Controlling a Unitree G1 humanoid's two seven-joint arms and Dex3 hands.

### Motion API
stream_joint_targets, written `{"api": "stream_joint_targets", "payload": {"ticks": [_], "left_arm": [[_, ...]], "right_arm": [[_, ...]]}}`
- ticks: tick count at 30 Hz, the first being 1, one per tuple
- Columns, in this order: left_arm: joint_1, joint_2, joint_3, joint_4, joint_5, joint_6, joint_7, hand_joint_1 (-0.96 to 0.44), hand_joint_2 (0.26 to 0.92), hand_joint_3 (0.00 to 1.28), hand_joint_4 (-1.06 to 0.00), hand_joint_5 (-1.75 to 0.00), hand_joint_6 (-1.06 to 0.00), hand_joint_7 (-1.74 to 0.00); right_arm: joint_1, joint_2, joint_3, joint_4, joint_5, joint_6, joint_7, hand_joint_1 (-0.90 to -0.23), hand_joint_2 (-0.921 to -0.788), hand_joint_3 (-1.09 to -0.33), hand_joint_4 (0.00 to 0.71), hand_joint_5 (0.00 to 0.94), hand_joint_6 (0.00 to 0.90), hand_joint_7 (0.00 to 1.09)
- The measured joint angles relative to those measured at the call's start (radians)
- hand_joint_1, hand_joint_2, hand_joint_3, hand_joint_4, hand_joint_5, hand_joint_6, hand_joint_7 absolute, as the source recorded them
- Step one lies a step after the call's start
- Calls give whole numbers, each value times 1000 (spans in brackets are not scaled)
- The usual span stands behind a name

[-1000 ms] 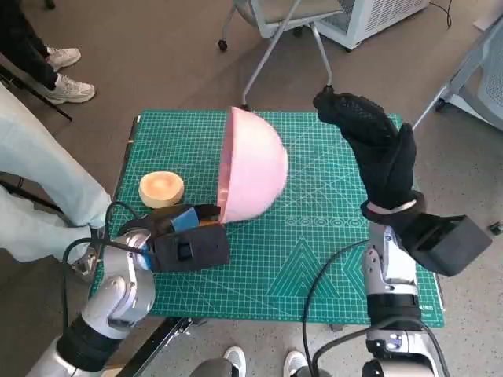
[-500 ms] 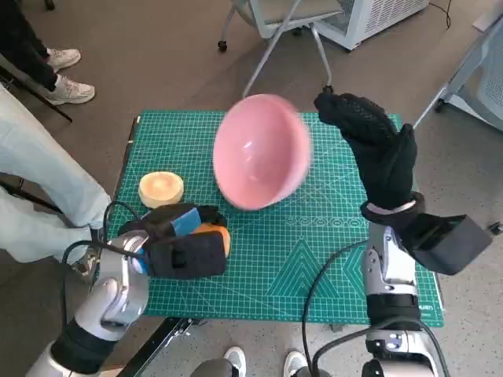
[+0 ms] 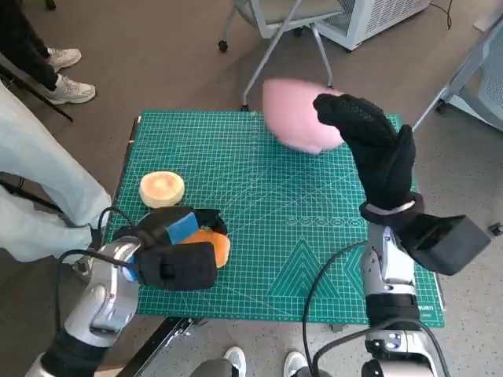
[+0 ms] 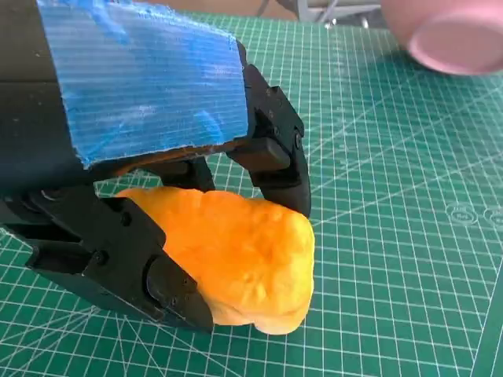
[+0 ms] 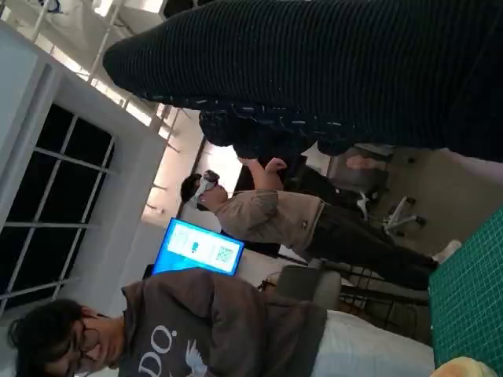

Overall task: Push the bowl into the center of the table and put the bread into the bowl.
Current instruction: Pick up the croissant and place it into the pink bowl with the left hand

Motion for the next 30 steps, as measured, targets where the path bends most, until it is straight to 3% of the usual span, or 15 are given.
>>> {"api": "stream_joint_targets", "payload": {"ticks": [30], "left_arm": [[8,0,45,-12,-14,-61,12,3,909,27,-795,-1038,-660,-1144]], "right_arm": [[-5,2,0,10,0,-12,0,-670,-921,-725,177,0,41,572]]}}
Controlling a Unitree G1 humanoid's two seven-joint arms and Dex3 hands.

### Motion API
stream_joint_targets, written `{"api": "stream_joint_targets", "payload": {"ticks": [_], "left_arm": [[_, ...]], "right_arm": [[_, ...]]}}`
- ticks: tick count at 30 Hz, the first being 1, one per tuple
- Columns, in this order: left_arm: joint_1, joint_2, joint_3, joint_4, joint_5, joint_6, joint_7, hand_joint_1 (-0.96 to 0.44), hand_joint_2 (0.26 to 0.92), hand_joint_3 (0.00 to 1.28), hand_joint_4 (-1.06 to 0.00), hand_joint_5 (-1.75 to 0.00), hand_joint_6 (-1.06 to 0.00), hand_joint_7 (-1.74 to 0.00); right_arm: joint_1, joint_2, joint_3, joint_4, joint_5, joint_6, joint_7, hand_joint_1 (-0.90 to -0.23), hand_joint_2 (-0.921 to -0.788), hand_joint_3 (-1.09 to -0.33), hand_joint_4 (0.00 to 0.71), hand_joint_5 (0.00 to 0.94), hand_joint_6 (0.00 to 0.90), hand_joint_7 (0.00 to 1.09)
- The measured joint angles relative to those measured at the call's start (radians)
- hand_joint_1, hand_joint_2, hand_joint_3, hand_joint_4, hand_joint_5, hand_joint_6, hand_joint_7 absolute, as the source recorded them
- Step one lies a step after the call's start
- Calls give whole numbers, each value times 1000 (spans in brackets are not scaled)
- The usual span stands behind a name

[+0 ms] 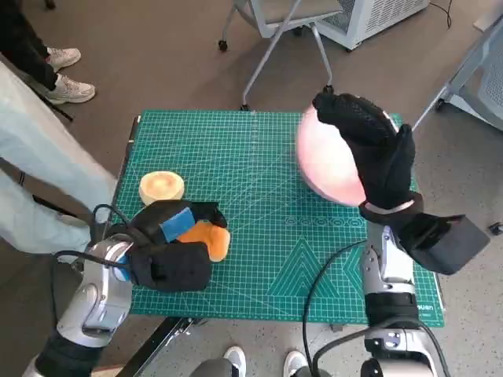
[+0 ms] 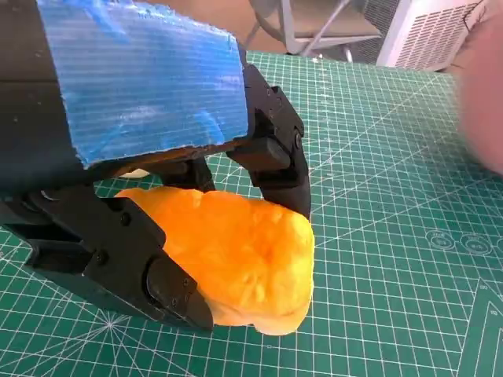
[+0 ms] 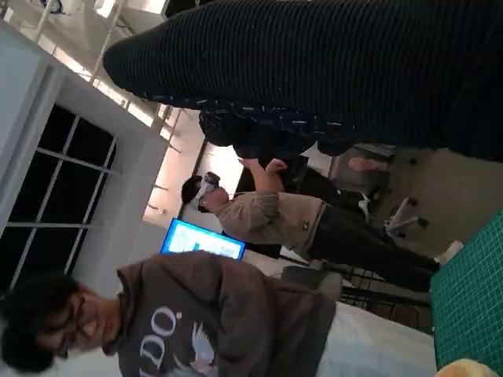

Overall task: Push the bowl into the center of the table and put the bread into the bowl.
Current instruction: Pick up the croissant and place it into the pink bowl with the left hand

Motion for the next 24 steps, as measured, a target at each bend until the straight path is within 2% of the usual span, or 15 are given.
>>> {"api": "stream_joint_targets", "payload": {"ticks": [24], "left_arm": [[0,0,0,4,-11,-10,-8,3,909,23,-800,-1026,-662,-1153]], "right_arm": [[1,8,0,1,0,-14,0,-678,-921,-724,178,0,39,577]]}}
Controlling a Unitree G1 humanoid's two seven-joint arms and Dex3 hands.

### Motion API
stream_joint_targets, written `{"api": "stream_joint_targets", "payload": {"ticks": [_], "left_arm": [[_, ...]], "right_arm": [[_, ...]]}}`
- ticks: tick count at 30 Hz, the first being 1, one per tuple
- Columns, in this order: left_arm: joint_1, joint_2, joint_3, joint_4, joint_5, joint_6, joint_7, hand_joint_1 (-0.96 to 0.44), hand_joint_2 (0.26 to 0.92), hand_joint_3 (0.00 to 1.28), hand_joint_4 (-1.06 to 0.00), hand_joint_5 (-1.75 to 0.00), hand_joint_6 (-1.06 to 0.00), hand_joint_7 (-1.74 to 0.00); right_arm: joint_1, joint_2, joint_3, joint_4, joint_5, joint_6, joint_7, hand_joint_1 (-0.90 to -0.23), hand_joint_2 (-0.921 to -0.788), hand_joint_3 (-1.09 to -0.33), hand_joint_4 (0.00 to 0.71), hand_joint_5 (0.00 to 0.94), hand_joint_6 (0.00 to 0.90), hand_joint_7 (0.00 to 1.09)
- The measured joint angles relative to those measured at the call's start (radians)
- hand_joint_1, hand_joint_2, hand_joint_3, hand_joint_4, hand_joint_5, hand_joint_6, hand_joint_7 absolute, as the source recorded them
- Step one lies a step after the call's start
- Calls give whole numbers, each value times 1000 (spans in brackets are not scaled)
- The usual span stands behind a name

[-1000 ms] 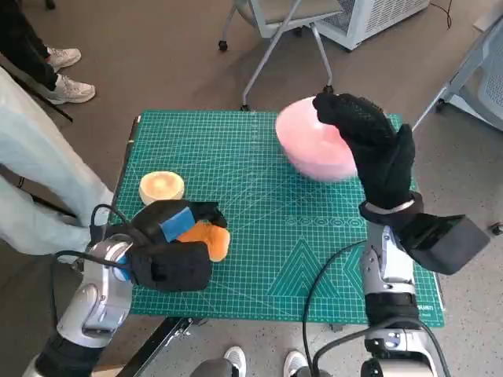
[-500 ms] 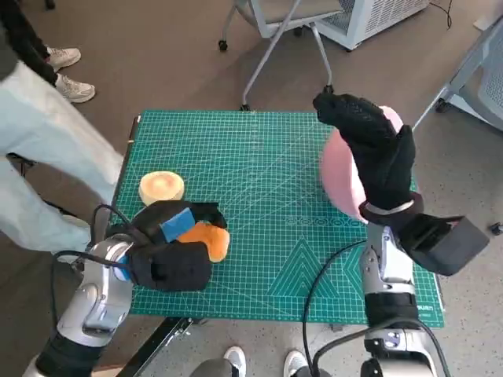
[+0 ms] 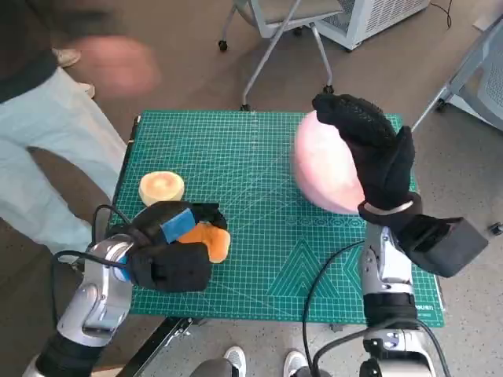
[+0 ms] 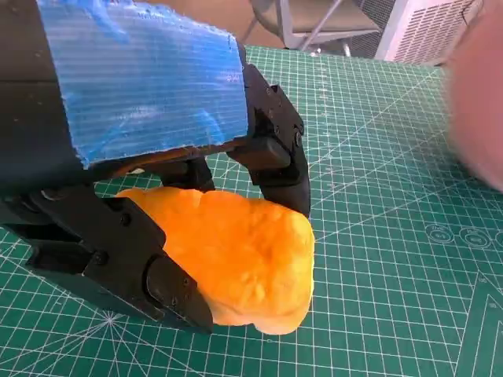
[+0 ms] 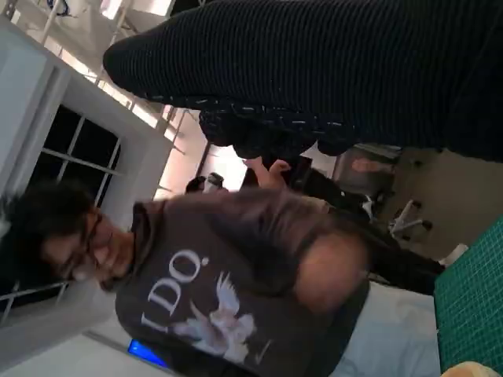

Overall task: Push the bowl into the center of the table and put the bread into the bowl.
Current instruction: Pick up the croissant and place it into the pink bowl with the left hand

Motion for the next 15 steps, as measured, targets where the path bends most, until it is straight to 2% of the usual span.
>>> {"api": "stream_joint_targets", "payload": {"ticks": [15], "left_arm": [[0,0,2,0,-13,-4,0,3,909,22,-802,-1025,-662,-1151]], "right_arm": [[1,4,0,-4,0,-1,0,-676,-921,-724,179,1,38,579]]}}
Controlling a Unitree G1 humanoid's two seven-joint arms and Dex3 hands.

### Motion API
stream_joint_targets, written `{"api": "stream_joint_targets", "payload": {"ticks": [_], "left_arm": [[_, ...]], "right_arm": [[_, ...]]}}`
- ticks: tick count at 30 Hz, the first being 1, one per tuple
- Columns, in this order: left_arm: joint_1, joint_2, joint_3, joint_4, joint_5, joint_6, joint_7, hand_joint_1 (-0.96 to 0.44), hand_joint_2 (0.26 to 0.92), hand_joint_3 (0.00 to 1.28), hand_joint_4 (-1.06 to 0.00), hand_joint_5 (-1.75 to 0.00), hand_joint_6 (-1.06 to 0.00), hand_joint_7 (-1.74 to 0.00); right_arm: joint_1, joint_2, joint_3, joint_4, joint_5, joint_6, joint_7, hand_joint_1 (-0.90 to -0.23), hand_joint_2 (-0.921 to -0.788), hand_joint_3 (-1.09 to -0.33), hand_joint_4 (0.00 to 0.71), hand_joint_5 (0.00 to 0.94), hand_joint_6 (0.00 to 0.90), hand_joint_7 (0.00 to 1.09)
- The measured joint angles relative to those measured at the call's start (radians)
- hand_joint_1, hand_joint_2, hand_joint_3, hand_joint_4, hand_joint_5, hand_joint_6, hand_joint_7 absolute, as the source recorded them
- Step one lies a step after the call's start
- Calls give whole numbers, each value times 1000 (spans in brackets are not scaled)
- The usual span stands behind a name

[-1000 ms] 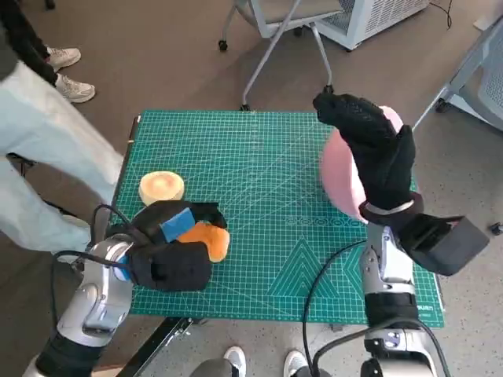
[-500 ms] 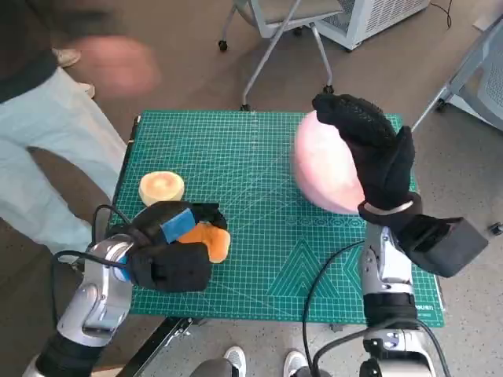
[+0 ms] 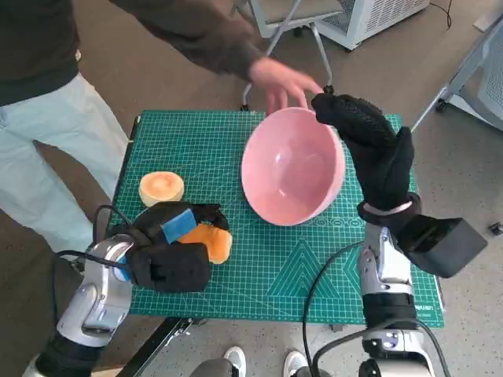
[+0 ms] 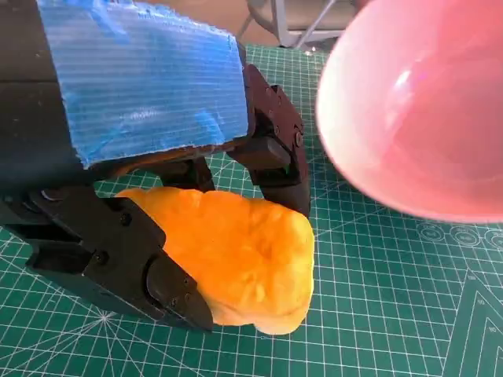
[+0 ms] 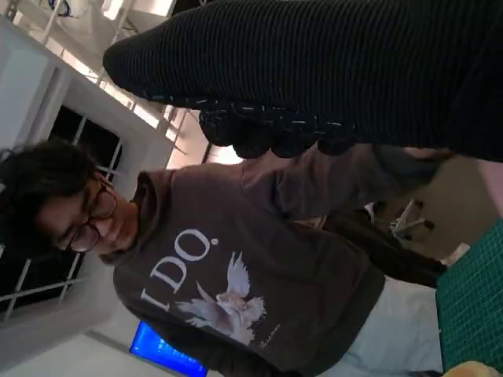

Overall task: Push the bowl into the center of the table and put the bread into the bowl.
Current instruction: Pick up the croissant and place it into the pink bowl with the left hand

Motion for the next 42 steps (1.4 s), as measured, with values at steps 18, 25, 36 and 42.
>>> {"api": "stream_joint_targets", "payload": {"ticks": [18,25,36,42], "left_arm": [[1,8,34,-85,-1,21,-19,3,909,20,-804,-1032,-664,-1138],[0,9,56,-118,-4,21,-20,3,909,19,-806,-1029,-665,-1138],[-10,13,109,-178,-22,21,-23,4,904,12,-829,-985,-683,-1137],[-39,13,129,-216,-24,25,-26,4,896,5,-856,-952,-707,-1114]], "right_arm": [[6,1,0,-1,0,-1,0,-677,-921,-724,179,0,37,582],[6,0,0,0,1,-1,0,-677,-921,-721,180,1,38,582],[6,0,-1,1,1,0,1,-673,-921,-721,180,1,40,579],[6,-1,-1,1,1,1,1,-672,-921,-721,180,1,40,578]]}}
